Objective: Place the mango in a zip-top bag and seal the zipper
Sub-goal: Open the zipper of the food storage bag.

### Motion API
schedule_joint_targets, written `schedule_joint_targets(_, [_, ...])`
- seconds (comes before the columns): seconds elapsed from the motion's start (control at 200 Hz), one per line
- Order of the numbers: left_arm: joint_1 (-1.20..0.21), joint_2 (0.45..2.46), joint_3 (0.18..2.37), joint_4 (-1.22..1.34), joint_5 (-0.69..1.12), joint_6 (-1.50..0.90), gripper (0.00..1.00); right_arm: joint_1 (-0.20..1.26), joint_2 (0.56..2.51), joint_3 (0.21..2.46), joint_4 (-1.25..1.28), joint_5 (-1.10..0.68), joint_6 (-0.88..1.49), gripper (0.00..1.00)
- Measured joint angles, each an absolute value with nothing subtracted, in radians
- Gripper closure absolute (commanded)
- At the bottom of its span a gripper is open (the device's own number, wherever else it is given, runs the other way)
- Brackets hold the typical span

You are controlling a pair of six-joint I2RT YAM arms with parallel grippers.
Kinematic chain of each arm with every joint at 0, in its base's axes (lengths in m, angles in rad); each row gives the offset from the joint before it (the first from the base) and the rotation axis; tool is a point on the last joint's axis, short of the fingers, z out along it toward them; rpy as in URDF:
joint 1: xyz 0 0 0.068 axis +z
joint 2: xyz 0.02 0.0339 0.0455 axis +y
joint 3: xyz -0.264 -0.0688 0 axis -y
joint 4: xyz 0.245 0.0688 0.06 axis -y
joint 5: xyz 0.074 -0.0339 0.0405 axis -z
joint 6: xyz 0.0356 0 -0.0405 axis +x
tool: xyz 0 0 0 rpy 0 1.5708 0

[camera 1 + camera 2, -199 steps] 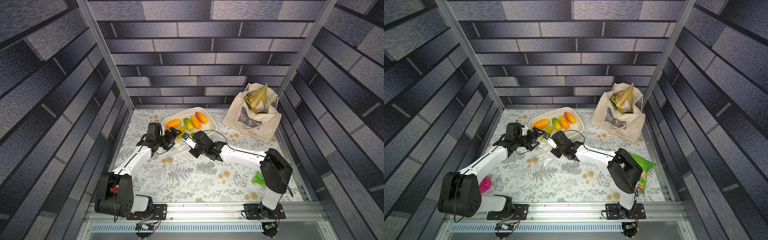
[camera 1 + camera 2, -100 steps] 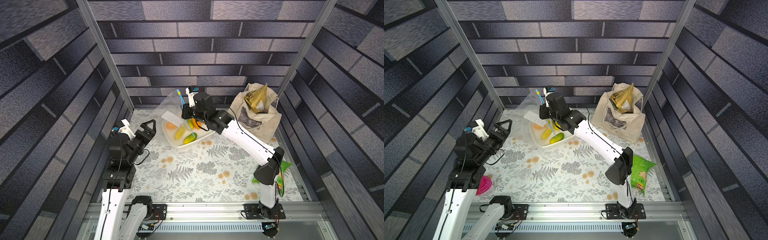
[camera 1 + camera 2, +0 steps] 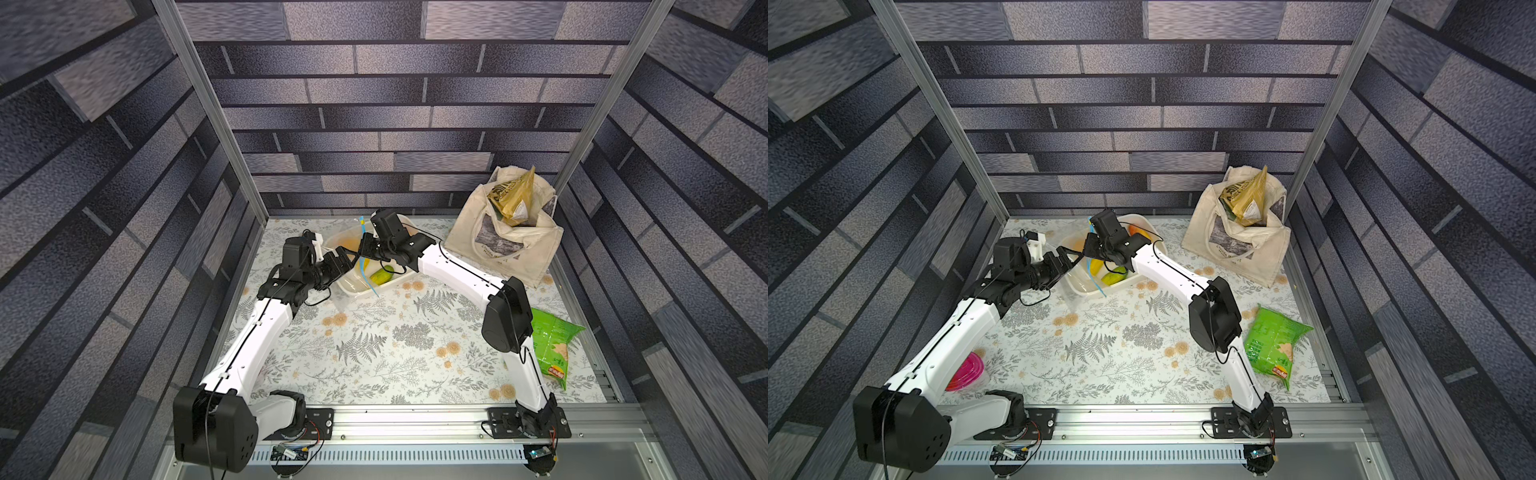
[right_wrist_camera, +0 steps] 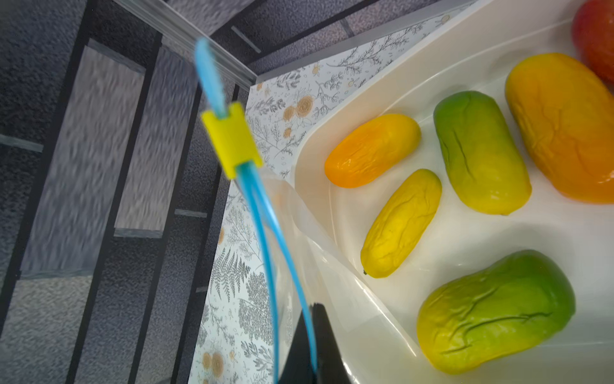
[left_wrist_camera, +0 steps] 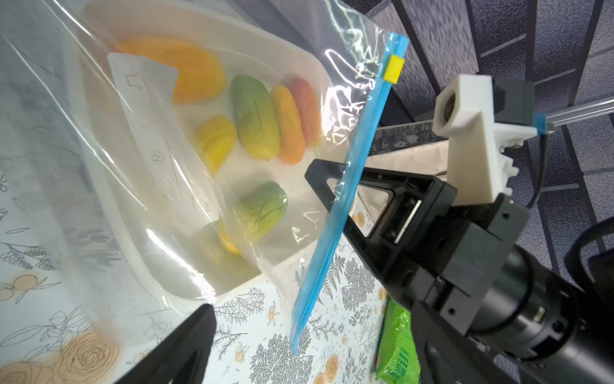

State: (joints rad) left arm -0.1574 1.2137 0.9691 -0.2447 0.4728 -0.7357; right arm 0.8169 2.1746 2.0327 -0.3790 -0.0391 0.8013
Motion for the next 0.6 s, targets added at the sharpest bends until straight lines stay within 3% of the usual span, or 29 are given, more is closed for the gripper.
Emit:
schedule_joint_targets(0.11, [-0.148,1.236,0.96,-0.2,0.511,-0.736,0.21,0.814,2.173,2.028,-0.322,-0.081,0.844,1.0])
schedule_joint_targets(0.316, [-0.07,1.246,0.854,-0.031,0.639,-0.789,0.24,0.809,2.172,2.028,-0.258,-0.16,0.895,1.0])
schedule_joint_targets(0.531, [-0.097,1.246,0.884,-0.088,0.594,-0.737,0.11,0.809,2.172,2.047,-0.26,-0.19,0.898,1.0])
schedule_joint_targets(0.601, [-0.11,1.246,0.893,-0.091,0.59,-0.731,0.12,0.809,2.172,2.054,-0.261,-0.19,0.898,1.0])
